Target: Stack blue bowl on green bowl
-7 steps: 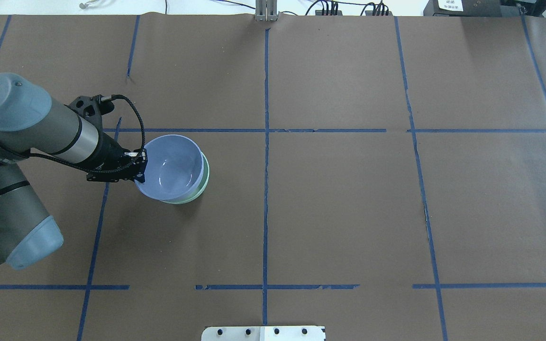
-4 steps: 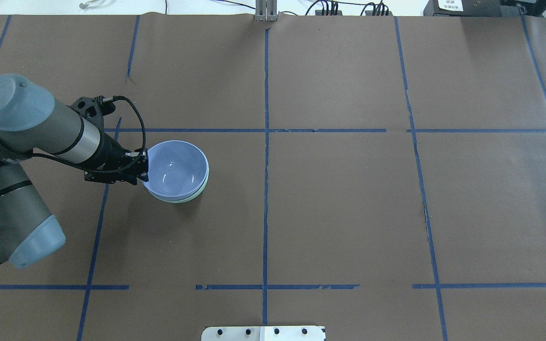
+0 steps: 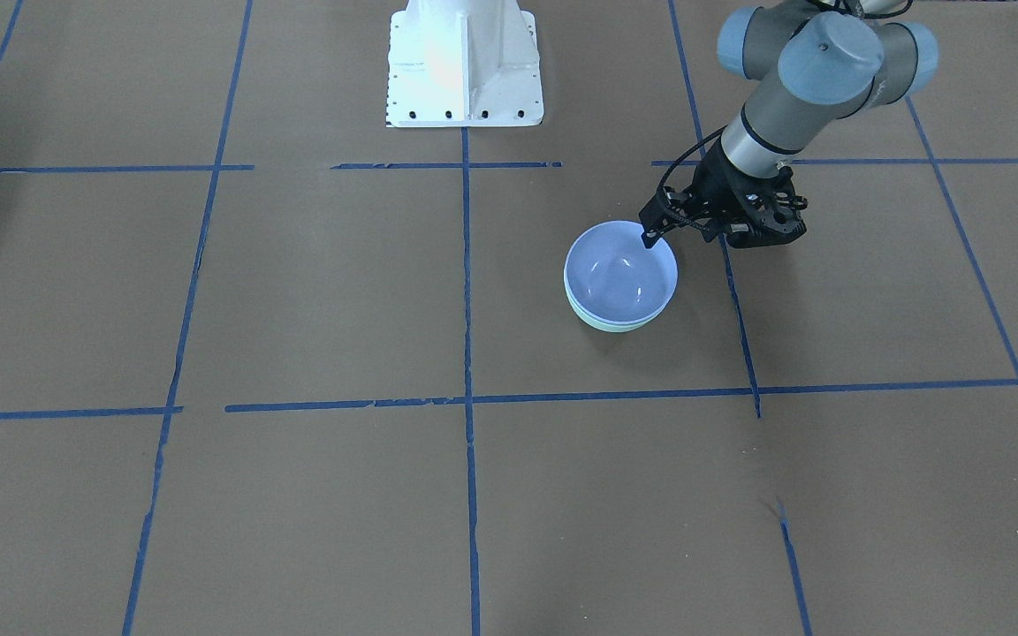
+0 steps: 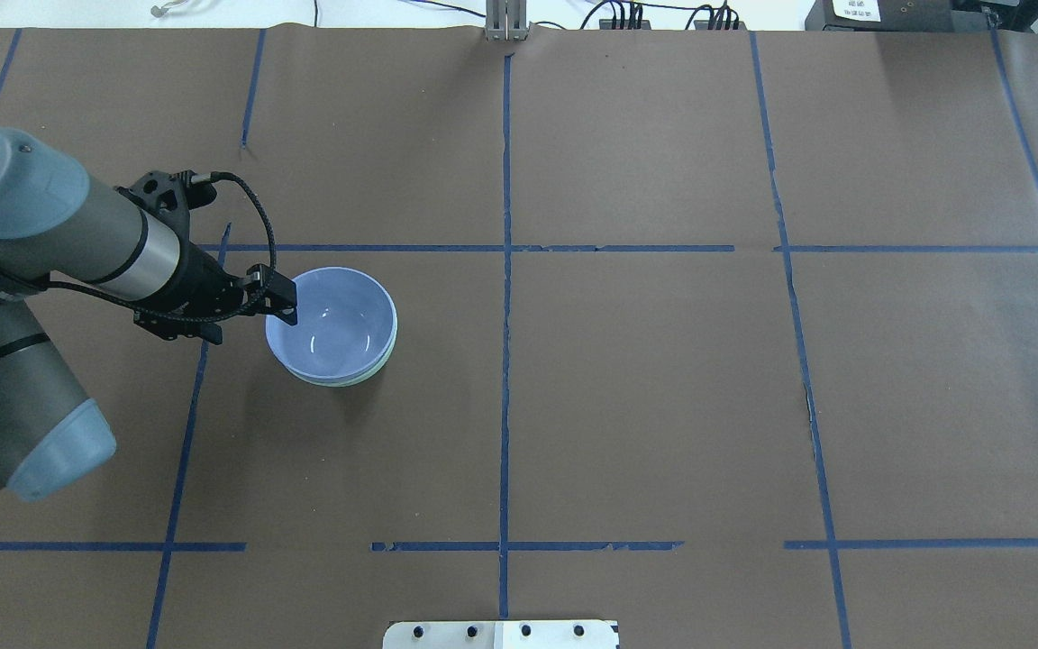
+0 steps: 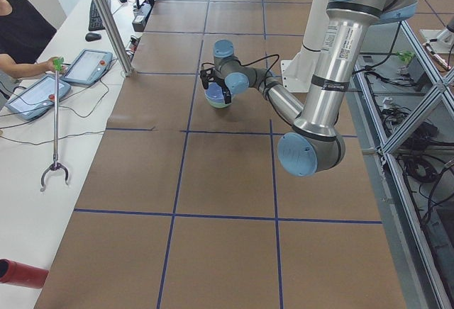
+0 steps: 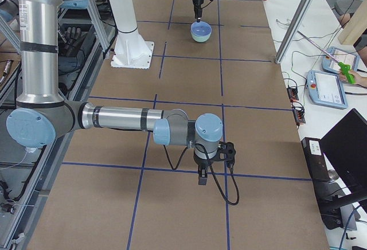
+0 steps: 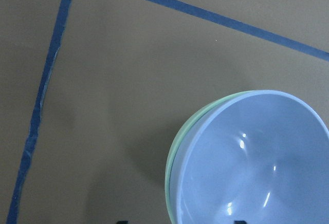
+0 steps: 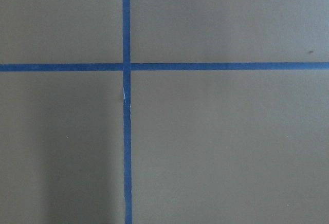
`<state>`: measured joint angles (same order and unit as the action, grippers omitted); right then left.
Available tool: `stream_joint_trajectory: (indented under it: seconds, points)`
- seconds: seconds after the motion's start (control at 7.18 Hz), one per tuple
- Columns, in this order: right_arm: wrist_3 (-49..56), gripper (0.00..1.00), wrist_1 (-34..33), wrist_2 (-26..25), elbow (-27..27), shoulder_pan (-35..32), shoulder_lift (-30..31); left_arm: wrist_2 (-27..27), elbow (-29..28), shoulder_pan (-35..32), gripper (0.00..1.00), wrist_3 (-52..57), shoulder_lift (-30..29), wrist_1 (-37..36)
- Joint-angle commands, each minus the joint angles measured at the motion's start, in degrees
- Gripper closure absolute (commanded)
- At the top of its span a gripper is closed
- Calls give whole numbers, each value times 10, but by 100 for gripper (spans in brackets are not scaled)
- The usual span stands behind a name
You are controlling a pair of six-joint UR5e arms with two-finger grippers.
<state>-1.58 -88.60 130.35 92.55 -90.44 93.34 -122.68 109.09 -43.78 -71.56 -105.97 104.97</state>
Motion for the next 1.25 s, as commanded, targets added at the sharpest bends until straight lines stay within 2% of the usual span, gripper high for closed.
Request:
stream_joint_trajectory:
  seconds: [0.0, 0.14, 0.28, 0.42, 0.56, 0.7, 0.84, 1.11]
  points:
    - [0, 0, 0, 0, 0, 0, 0, -2, 36, -93, 0, 143, 2, -50]
    - [0, 0, 0, 1, 0, 0, 0, -2, 55, -122, 0, 208, 2, -95]
    - [0, 0, 0, 0, 0, 0, 0, -3, 57, -178, 0, 317, 4, -135]
    - [0, 0, 0, 0, 0, 0, 0, -11, 58, -230, 0, 401, 23, -165]
    - [0, 0, -1, 0, 0, 0, 0, -49, 50, -278, 0, 453, 51, -173]
    - [0, 0, -1, 1, 0, 0, 0, -52, 35, -315, 0, 535, 96, -170]
    - [0, 0, 0, 0, 0, 0, 0, -54, -21, -379, 0, 652, 104, -169]
    - [0, 0, 0, 0, 0, 0, 0, -55, -112, -450, 0, 780, 136, -156]
